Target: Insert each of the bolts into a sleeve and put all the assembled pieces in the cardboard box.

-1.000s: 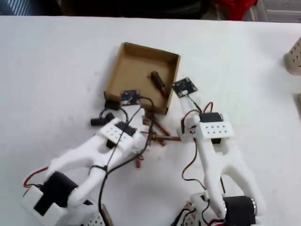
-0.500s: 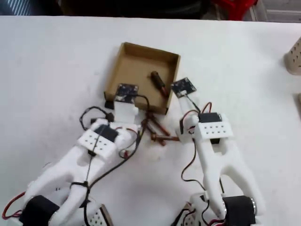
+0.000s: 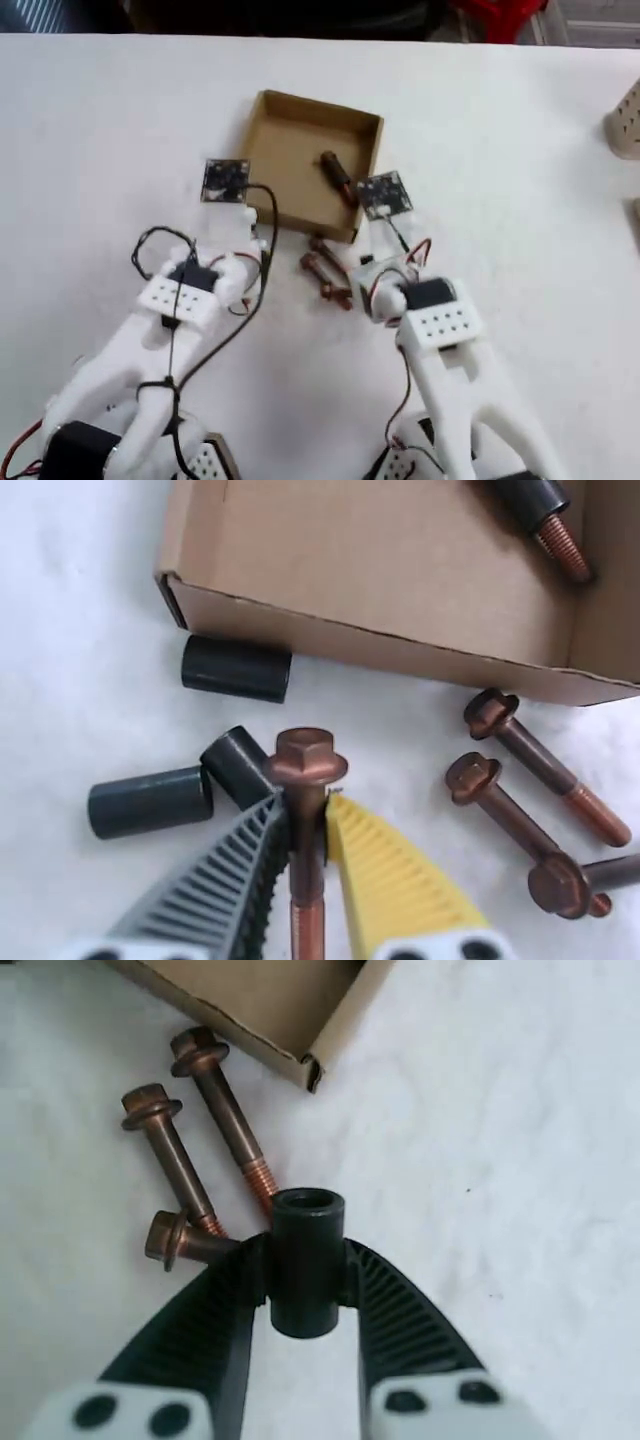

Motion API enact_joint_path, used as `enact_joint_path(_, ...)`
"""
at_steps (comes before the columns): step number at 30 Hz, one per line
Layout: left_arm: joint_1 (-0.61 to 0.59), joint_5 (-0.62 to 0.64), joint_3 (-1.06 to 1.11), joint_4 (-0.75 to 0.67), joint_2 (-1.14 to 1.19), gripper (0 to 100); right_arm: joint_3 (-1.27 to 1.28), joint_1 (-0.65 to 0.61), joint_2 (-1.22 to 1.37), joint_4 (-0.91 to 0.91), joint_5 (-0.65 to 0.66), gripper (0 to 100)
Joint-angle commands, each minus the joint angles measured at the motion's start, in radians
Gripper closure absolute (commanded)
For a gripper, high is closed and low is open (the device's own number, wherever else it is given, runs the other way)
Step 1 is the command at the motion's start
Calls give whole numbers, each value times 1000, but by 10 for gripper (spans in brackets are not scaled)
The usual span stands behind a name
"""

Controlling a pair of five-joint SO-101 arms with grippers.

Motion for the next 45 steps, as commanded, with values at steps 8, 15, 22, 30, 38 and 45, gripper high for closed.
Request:
enact_joint_path(8, -15, -8, -9, -25, -42, 980, 137, -90, -283, -182, -135, 981)
enact_joint_path(15, -15, -8, -8, -25, -42, 980, 247, -114, -283, -578, -140, 981)
enact_joint_path(22, -53, -8, -12, -25, -44, 980, 448, -194, -282, -1067, -140, 981)
enact_joint_path(30, -70, -8, -14, -28, -44, 980, 483, -259, -282, -1222, -241, 982)
enact_joint_path(38, -71, -8, -14, -31, -45, 980, 368, -252, -145, -1296, -276, 982)
enact_joint_path(45, -107, -9, 49, -48, -186, 980, 345, -251, 243, -1672, -269, 982)
